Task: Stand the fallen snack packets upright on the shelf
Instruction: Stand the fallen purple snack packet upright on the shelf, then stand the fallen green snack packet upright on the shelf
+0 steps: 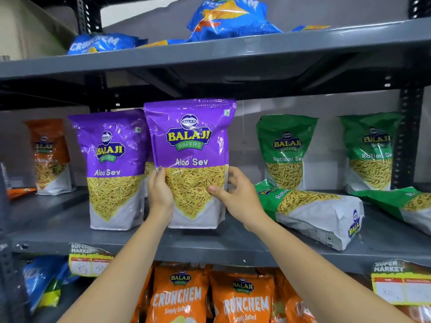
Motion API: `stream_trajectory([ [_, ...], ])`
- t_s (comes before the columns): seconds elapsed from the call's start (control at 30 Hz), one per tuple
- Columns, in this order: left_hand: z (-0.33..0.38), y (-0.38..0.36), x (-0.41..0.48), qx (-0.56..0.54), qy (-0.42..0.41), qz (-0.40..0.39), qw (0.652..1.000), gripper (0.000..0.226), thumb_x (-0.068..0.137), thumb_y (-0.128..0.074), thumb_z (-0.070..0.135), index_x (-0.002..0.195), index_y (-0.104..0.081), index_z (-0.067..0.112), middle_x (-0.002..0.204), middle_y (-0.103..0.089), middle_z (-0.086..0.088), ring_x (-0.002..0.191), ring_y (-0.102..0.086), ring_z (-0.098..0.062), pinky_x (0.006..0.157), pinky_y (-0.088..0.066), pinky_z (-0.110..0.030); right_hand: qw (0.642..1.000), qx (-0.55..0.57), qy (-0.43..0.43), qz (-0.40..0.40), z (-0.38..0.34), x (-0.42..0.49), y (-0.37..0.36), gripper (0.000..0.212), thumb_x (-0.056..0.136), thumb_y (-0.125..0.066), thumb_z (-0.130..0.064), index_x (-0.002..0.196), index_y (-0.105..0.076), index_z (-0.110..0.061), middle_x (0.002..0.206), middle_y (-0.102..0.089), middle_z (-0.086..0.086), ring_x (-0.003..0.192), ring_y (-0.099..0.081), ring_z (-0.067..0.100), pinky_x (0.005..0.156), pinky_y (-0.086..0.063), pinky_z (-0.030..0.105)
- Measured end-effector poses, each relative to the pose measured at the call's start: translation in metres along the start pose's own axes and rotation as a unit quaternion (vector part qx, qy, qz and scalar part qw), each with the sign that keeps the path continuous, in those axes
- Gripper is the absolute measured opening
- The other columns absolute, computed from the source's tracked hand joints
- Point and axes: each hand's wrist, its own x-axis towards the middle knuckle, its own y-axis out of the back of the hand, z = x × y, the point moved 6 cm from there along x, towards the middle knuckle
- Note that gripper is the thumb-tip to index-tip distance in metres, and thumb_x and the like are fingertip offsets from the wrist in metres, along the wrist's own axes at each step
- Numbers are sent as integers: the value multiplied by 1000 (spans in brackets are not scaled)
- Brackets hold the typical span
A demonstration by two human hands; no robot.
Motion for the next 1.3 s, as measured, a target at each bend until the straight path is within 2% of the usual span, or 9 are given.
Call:
stream_trajectory([
  [0.2,-30,1,3,-35,-31,10,999,24,99,-39,9,104,-62,5,89,-60,-2,89,-51,-17,81,-40,-31,1000,12,-27,-2,35,7,-8,42,79,-77,-20,97,-55,-51,113,-72,-7,106,-69,19,96,-54,49],
  [0.43,-45,1,8,-25,-29,-12,999,31,91,-41,36,89,-65,17,93,-65,-8,92,-56,-23,89,-41,-39,999,8,-46,-7,48,0,-7,29,83,-74,-22,102,-58,-38,106,-73,-9,101,-72,17,94,-55,48],
  [0.6,23,8,-47,114,-315,159,929,41,93,-33,22,109,-61,-2,108,-62,-15,100,-53,-24,89,-36,-20,988,-142,7,-59,-10,-10,15,48,99,-46,-43,140,-44,-18,121,-59,-16,118,-60,16,91,-39,21],
  [0.7,50,-35,-106,144,-416,5,898,34,94,-36,20,83,-63,4,84,-61,-4,80,-54,-21,74,-41,-34,969,-238,65,11,-56,0,70,49,95,-42,-52,119,-67,-17,111,-75,-3,103,-70,23,92,-51,34],
  [0.8,40,-81,-143,363,-307,-91,875,37,93,-41,37,63,-53,18,69,-54,0,66,-54,-27,58,-36,-34,943,-321,25,84,-56,28,137,46,89,-43,-52,90,-71,-16,86,-76,7,79,-71,30,81,-56,46],
  [0.9,-5,-113,-154,570,-82,-211,790,57,93,-31,56,95,-68,12,105,-70,-11,102,-63,-34,80,-46,-37,911,-392,-107,72,-14,55,193,44,95,-45,-45,94,-70,-8,102,-74,18,88,-70,37,85,-57,49],
  [1.03,-31,-134,-168,590,-1,-286,755,79,92,-16,66,124,-58,6,129,-59,-18,119,-56,-36,93,-42,-40,857,-374,-341,-100,50,38,216,91,88,-26,-73,146,-40,-5,151,-42,18,133,-47,37,104,-40,38],
  [1.13,-38,-144,-168,596,12,-289,749,83,89,-17,69,126,-57,6,130,-59,-17,121,-55,-36,92,-41,-39,832,-347,-394,-177,70,28,220,102,80,-31,-81,154,-27,-10,161,-28,11,148,-29,28,121,-23,40],
  [1.3,-48,-153,-173,579,45,-300,756,76,91,-18,63,126,-57,9,130,-59,-16,120,-55,-35,89,-40,-38,812,-355,-415,-206,76,25,219,98,74,-52,-78,147,-40,-15,158,-34,11,143,-37,29,112,-37,36],
])
